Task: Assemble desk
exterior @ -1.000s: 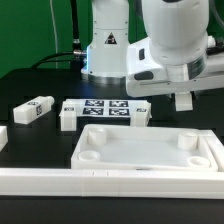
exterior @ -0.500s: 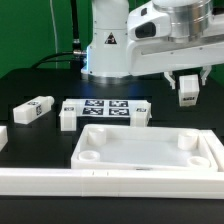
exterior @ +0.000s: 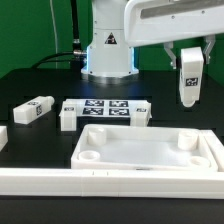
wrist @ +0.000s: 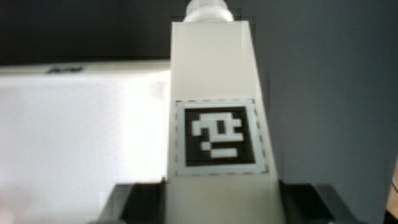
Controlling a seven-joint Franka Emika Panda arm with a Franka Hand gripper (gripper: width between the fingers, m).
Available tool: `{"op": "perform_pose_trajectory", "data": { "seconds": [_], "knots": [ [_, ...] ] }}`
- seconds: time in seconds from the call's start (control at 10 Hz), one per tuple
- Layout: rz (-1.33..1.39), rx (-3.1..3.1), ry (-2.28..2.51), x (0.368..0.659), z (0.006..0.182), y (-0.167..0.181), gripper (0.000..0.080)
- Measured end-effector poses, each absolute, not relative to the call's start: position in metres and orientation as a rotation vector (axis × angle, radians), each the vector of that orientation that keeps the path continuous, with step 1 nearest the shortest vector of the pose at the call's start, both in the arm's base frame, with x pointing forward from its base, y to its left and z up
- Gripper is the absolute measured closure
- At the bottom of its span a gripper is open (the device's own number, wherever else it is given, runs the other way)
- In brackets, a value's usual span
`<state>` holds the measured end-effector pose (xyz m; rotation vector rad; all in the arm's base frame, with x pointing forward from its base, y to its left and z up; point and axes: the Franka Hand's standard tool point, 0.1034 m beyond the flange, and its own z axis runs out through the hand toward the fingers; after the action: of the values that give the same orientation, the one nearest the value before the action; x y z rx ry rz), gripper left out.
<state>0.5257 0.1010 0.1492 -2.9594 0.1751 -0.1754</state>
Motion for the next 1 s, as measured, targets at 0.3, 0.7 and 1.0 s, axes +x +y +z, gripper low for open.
{"op": "perform_pose_trajectory", "data": {
  "seconds": [0.3, 0.7, 1.0],
  "knots": [
    [-0.511, -2.935, 0.178, 0.535, 0.154, 0.1, 0.0509],
    [-0.7, -2.916, 0.088, 0.553, 0.156, 0.104, 0.0509],
    [-0.688, -2.916, 0.086, 0.558, 0.157, 0.105, 0.0509]
  ]
}}
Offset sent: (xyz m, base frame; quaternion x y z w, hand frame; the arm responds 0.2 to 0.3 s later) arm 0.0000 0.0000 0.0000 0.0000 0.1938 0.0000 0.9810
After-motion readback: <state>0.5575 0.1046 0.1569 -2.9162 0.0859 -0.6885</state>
